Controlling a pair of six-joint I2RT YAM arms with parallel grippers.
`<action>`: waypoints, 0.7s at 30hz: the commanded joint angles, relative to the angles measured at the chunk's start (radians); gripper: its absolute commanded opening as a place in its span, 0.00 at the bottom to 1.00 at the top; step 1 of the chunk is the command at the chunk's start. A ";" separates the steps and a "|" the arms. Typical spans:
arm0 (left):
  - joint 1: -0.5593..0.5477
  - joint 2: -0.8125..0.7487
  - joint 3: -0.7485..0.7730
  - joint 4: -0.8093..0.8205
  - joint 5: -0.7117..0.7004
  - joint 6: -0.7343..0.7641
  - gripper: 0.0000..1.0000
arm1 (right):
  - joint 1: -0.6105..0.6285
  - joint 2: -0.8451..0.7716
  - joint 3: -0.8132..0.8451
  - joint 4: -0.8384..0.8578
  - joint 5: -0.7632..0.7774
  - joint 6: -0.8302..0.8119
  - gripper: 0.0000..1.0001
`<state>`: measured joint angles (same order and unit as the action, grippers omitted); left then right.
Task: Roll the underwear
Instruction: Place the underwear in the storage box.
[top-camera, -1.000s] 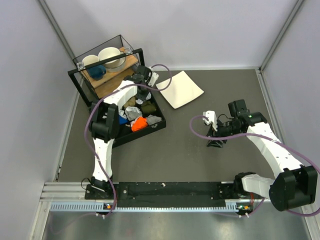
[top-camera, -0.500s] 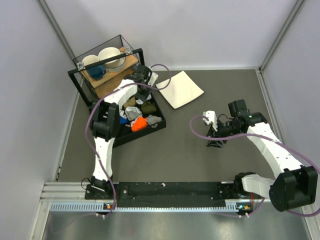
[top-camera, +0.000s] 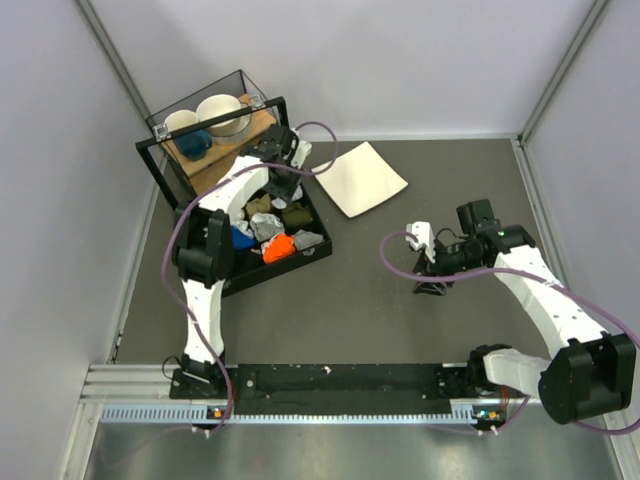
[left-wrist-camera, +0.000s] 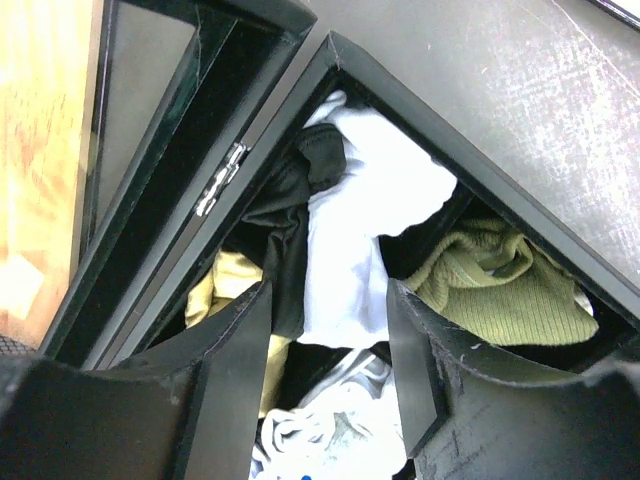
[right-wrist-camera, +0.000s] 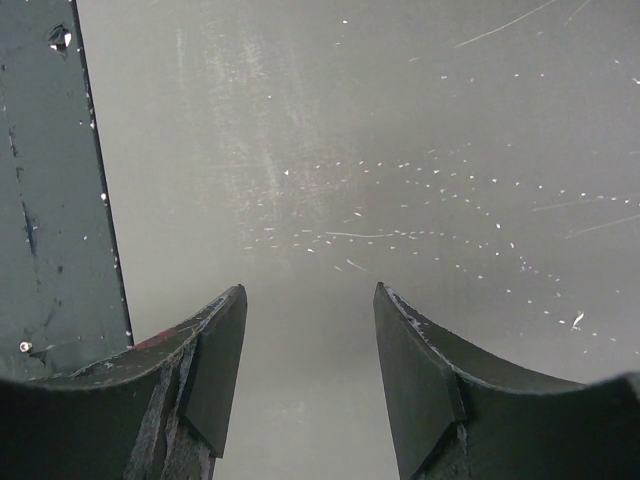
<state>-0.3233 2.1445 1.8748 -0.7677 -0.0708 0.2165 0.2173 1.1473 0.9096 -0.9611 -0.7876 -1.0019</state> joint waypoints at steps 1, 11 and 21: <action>0.003 -0.092 -0.020 -0.018 0.019 -0.016 0.54 | -0.012 -0.026 -0.005 -0.001 -0.033 -0.010 0.55; 0.004 -0.075 -0.051 -0.024 0.008 -0.009 0.33 | -0.010 -0.024 -0.005 -0.002 -0.035 -0.010 0.55; 0.026 0.040 -0.005 -0.077 0.042 -0.016 0.23 | -0.010 -0.023 -0.005 -0.004 -0.033 -0.012 0.55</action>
<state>-0.3164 2.1181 1.8339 -0.7864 -0.0525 0.2081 0.2173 1.1473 0.9092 -0.9615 -0.7876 -1.0019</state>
